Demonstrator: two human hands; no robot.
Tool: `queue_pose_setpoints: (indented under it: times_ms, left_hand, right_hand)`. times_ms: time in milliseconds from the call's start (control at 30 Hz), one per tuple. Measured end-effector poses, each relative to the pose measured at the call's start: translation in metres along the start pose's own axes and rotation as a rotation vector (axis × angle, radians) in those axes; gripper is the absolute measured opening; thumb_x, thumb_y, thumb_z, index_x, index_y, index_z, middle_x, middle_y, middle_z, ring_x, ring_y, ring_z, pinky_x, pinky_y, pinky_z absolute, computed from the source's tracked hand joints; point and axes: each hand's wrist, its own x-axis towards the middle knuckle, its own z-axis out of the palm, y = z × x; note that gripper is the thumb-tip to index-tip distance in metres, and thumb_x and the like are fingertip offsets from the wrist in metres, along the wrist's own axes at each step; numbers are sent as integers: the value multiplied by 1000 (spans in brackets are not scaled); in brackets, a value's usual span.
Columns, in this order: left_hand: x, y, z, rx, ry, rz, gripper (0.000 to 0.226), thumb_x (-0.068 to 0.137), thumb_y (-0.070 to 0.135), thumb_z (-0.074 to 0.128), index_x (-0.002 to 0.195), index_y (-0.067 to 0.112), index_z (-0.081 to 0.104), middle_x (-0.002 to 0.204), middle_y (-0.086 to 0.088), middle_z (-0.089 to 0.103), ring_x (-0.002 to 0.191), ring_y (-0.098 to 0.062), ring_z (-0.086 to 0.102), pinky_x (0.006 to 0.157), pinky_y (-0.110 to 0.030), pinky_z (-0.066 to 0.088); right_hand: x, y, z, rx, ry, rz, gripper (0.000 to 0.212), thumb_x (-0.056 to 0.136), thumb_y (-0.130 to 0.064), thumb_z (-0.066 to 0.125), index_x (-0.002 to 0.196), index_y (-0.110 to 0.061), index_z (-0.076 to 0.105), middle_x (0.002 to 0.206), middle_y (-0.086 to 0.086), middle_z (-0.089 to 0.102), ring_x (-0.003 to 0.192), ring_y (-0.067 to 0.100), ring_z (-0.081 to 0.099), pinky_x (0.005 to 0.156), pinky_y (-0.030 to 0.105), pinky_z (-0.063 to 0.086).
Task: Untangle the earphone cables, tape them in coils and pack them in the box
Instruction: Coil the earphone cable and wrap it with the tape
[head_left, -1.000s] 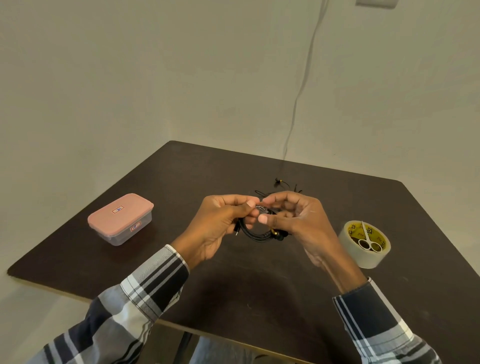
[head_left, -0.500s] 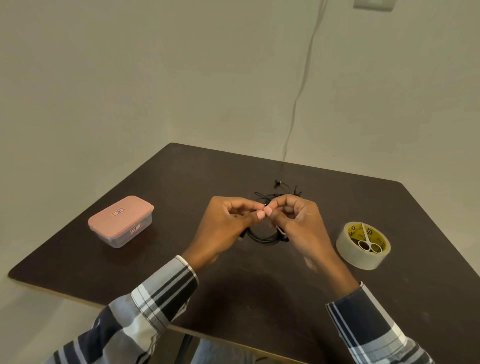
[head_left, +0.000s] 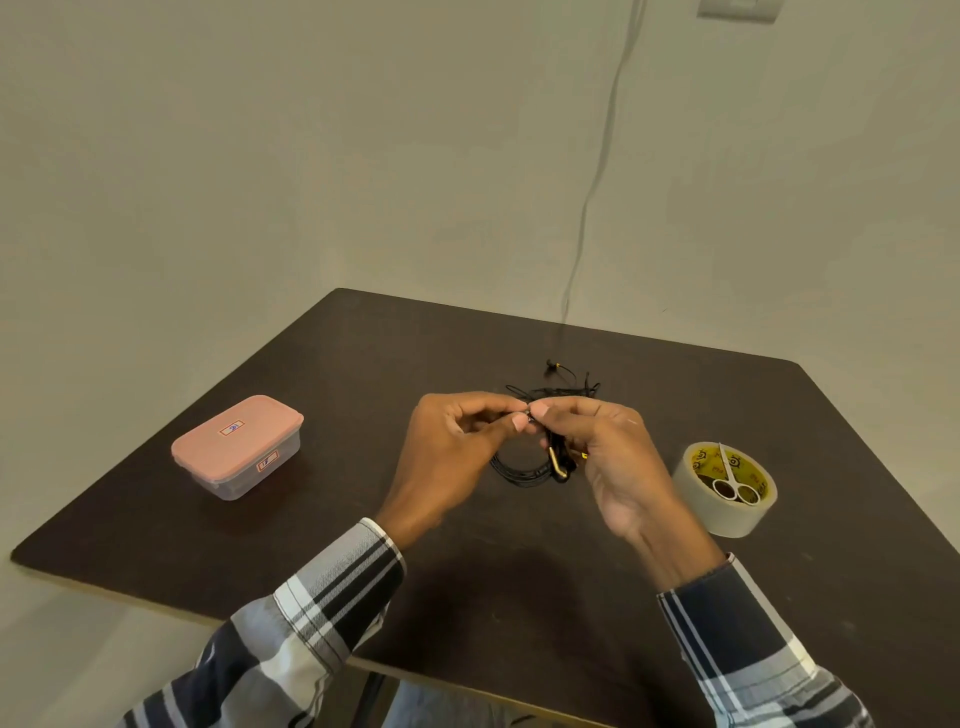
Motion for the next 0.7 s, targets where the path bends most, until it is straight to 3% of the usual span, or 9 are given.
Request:
queue_pose_setpoints:
  times_ms: [133, 333, 433, 500, 600, 700]
  left_hand:
    - [3, 3, 3, -212, 5, -210, 6, 82, 2, 74, 86, 4, 78, 81, -13, 76, 89, -28, 73, 92, -44, 56]
    - [3, 0, 3, -377, 32, -443, 10, 80, 2, 73, 90, 1, 76, 86, -18, 75, 82, -23, 72, 85, -34, 57]
    - [3, -3, 0, -409, 15, -466, 23, 81, 12, 77, 101, 2, 74, 89, -15, 76, 79, -20, 72, 84, -34, 59]
    - [5, -5, -3, -352, 0, -453, 24, 79, 17, 79, 98, 4, 75, 85, -13, 76, 76, -19, 71, 80, -31, 59]
    - [8, -6, -5, -285, -8, -450, 17, 77, 13, 81, 89, 1, 76, 82, -14, 75, 73, -19, 71, 71, -24, 58]
    - [10, -8, -6, -307, -21, -480, 13, 77, 5, 78, 87, -3, 76, 78, -17, 73, 70, -20, 69, 74, -27, 58]
  right_hand:
    - [0, 2, 0, 19, -8, 75, 15, 84, -12, 74, 94, -2, 78, 83, 12, 74, 73, 16, 63, 76, 31, 51]
    - [1, 6, 0, 24, -18, 129, 21, 87, -14, 72, 100, 2, 76, 78, 11, 70, 68, 17, 63, 74, 36, 54]
    - [2, 7, 0, 28, 15, 111, 20, 87, -12, 72, 98, 4, 76, 77, 12, 70, 68, 20, 62, 72, 37, 53]
    - [1, 8, -1, -18, 7, 99, 19, 87, -14, 72, 97, 1, 77, 78, 12, 70, 69, 21, 63, 72, 37, 53]
    - [1, 8, 0, -60, -11, 109, 19, 86, -15, 73, 95, 0, 78, 79, 11, 71, 74, 21, 63, 75, 37, 53]
    - [3, 10, 1, -38, -14, 148, 17, 84, -13, 73, 94, 0, 78, 78, 10, 71, 76, 20, 64, 80, 41, 54]
